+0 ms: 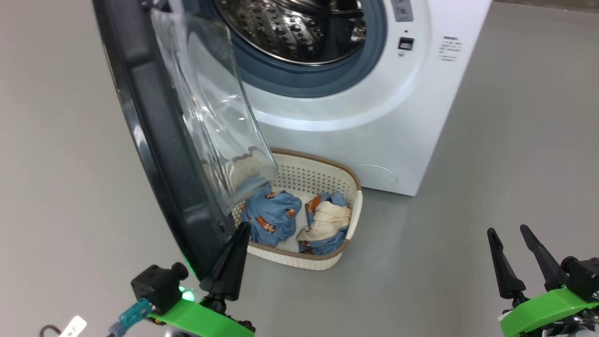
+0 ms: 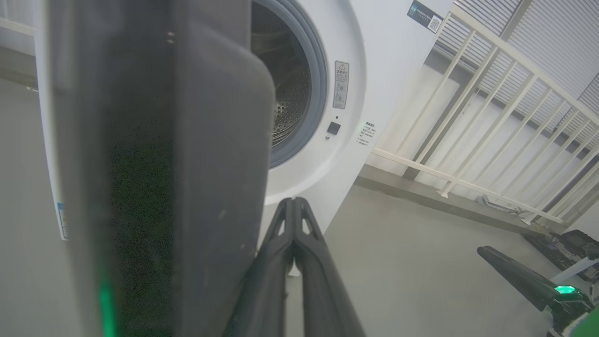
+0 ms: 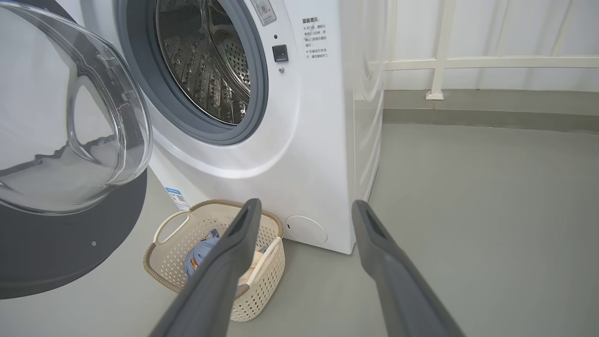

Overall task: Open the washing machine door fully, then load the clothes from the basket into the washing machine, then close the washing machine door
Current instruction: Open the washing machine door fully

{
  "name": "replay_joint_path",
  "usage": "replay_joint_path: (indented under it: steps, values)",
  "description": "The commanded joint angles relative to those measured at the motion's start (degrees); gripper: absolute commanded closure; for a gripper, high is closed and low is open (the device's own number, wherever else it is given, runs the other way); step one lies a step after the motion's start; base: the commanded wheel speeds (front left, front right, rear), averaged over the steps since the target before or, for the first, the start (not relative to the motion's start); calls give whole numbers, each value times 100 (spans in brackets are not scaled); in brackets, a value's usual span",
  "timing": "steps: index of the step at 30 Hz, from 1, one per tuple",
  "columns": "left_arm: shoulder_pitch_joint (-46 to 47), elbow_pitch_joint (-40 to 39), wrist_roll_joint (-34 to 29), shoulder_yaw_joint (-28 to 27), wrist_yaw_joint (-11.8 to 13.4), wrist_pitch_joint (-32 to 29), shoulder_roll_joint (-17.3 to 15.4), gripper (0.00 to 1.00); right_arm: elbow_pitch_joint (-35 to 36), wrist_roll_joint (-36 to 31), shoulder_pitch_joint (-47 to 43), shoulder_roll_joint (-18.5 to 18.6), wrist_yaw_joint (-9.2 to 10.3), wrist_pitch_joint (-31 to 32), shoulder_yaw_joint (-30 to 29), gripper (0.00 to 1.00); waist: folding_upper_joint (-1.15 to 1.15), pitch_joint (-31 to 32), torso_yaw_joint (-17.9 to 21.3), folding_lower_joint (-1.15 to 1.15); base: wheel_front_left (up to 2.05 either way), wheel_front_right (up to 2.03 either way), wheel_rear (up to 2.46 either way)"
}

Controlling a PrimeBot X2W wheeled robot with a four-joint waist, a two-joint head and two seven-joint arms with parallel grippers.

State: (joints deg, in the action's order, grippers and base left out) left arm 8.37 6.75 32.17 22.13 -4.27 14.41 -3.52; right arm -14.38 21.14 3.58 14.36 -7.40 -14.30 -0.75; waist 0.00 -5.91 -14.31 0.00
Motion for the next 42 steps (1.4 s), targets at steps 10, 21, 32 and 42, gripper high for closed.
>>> replay_joint_path:
  steps: [10,21,32,42]
  values:
    - [-111,-234,-3,-675,305,58,-362,100,109,-50,183,152,-9,-70,175,0,0,-43,-534,0,0,0,0]
    - [-122,-112,-23,-1488,532,59,-663,100,87,-52,253,149,-9,-70,284,0,0,-149,-732,0,0,0,0]
    - [336,519,-169,-2455,530,59,-923,100,93,-63,300,131,-9,-70,290,0,0,-326,-720,0,0,0,0]
    - [973,1260,-486,-3297,300,59,-976,100,88,-72,387,191,-9,-70,362,0,0,-468,-673,0,0,0,0]
